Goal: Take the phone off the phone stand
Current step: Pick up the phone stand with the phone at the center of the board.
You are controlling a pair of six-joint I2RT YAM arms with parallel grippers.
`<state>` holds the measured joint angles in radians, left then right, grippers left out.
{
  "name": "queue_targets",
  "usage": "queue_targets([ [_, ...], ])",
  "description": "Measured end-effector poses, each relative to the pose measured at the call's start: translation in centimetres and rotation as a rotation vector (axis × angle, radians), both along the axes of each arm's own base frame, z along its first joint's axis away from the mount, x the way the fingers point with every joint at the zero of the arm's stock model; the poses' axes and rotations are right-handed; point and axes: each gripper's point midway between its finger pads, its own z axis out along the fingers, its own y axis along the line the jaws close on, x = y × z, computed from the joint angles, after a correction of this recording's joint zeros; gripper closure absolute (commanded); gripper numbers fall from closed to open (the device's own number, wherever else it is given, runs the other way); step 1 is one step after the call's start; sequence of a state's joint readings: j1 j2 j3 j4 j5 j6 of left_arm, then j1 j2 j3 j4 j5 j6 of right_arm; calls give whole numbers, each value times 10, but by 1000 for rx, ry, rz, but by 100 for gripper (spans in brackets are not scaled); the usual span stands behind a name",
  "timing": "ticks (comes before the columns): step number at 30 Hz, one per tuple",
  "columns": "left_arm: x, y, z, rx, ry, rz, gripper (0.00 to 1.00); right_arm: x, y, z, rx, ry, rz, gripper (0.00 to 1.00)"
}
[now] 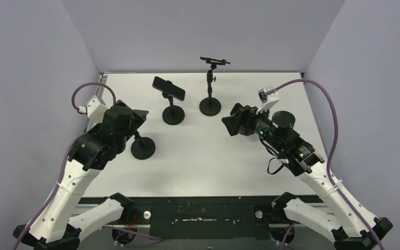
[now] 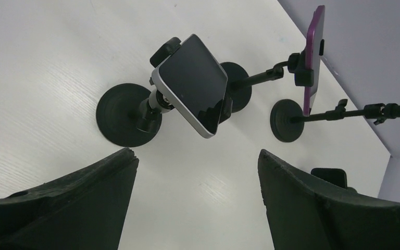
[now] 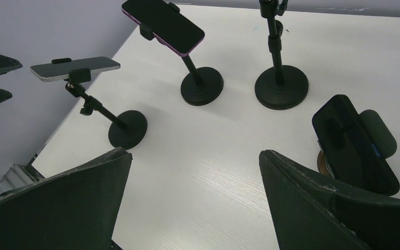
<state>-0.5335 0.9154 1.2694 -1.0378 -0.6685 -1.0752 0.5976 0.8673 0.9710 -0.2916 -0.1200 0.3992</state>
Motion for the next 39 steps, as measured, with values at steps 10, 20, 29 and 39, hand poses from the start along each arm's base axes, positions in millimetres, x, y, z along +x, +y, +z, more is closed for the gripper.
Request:
queue_targets([
  [10, 10, 16, -15, -148, 26, 152, 43, -1, 2, 1, 9, 0, 6, 0],
  [20, 30, 11, -27, -217, 68, 166, 52, -3, 1, 3, 11, -6, 6, 0],
  [29, 46, 7, -43, -275, 102, 165, 69, -4, -3, 2, -3, -6, 0, 0],
  [39, 49, 2, -46, -299, 115, 146, 90, -5, -7, 3, -19, -19, -16, 0],
])
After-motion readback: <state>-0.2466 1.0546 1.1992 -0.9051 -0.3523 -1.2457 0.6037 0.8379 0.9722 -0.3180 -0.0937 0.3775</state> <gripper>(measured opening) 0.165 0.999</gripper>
